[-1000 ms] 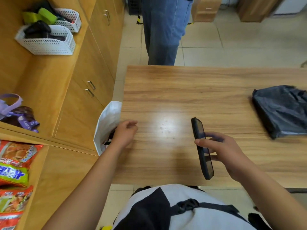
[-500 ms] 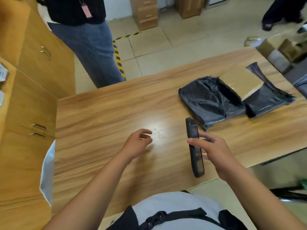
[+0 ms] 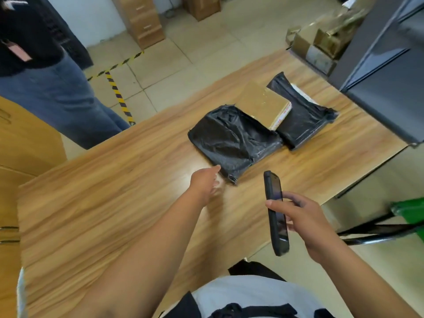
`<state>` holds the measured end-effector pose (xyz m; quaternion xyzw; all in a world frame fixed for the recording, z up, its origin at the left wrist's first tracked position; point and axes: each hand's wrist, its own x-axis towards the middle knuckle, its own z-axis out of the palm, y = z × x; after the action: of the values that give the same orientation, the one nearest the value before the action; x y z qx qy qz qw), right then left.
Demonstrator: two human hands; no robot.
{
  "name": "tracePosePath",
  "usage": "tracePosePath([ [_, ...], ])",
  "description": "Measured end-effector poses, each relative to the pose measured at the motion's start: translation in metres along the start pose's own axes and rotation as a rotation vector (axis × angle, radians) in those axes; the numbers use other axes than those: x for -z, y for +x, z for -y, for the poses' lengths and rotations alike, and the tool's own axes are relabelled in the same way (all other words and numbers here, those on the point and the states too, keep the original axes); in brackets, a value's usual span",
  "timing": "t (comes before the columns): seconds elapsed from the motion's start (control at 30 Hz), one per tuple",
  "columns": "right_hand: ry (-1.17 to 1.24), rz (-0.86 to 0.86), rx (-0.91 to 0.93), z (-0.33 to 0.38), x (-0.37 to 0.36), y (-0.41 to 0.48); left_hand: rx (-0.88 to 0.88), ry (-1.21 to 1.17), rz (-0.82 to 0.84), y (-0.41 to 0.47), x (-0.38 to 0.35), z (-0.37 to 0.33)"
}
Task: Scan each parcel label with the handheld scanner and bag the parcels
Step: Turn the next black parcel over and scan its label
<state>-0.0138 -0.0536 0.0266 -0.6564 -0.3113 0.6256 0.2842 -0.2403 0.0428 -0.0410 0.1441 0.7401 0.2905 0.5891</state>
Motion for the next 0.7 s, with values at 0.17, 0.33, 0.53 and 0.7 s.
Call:
tracePosePath([
  [0.17,0.006,-0.034,-0.013,-0.005,0.011,0.001,0.075,-0.102,0.013,0.021,-0.016,0.003],
  [0.33,-0.001,-0.039,-0.005,-0.003,0.012,0.003,0.069,-0.166,-0.07,0.033,-0.011,0.007],
  [0.53,-0.052,0.049,0.024,0.014,-0.005,0.007,0.108,-0.421,0.081,0.015,0.046,0.016],
  [0.7,-0.117,0.145,0.053,0.027,-0.037,0.019,0.09,-0.497,0.103,-0.008,0.128,0.048],
])
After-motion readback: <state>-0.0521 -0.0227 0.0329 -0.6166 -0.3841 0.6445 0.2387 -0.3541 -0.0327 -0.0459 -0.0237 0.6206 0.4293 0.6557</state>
